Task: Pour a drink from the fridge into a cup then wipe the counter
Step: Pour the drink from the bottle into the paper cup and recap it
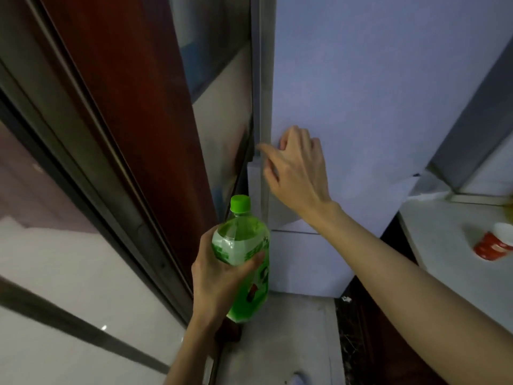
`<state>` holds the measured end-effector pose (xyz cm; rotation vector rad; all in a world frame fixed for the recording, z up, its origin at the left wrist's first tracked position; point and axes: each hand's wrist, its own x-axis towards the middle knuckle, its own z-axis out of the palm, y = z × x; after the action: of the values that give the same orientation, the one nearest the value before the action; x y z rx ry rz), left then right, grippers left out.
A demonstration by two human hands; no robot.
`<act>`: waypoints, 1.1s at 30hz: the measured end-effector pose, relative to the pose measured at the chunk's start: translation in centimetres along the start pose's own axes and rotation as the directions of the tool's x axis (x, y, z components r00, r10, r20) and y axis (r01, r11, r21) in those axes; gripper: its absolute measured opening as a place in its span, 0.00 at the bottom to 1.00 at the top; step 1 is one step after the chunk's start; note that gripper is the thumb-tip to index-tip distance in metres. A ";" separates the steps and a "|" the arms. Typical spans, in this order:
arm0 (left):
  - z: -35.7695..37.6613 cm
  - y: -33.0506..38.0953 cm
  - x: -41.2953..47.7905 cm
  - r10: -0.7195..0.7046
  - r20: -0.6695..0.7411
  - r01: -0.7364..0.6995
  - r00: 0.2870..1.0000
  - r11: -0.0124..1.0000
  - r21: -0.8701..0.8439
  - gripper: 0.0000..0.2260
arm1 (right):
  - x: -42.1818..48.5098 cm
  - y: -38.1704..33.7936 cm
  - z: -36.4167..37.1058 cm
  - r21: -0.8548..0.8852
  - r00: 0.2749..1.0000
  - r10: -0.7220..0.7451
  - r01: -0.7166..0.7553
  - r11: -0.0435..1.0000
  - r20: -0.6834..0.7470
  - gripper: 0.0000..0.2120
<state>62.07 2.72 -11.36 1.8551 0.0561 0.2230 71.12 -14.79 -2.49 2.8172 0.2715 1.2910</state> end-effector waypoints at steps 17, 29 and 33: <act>9.2 5.3 9.9 0.000 -0.195 -0.001 0.981 1.000 -0.002 0.32 | 2.6 12.7 12.1 0.257 0.983 0.016 -0.064 0.964 0.185 0.30; 15.5 6.4 12.0 0.017 -0.146 -0.030 0.989 0.996 -0.083 0.34 | 0.5 19.6 15.4 0.085 0.879 0.095 -0.151 0.985 0.467 0.41; 17.0 6.7 12.8 -0.004 -0.064 -0.007 0.998 0.985 -0.170 0.30 | 0.8 19.6 15.2 0.159 0.887 0.073 -0.162 0.974 0.455 0.36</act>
<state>77.24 -13.36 -8.10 1.6781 0.0776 0.2805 85.97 -33.27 -9.89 3.2328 0.2179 0.6153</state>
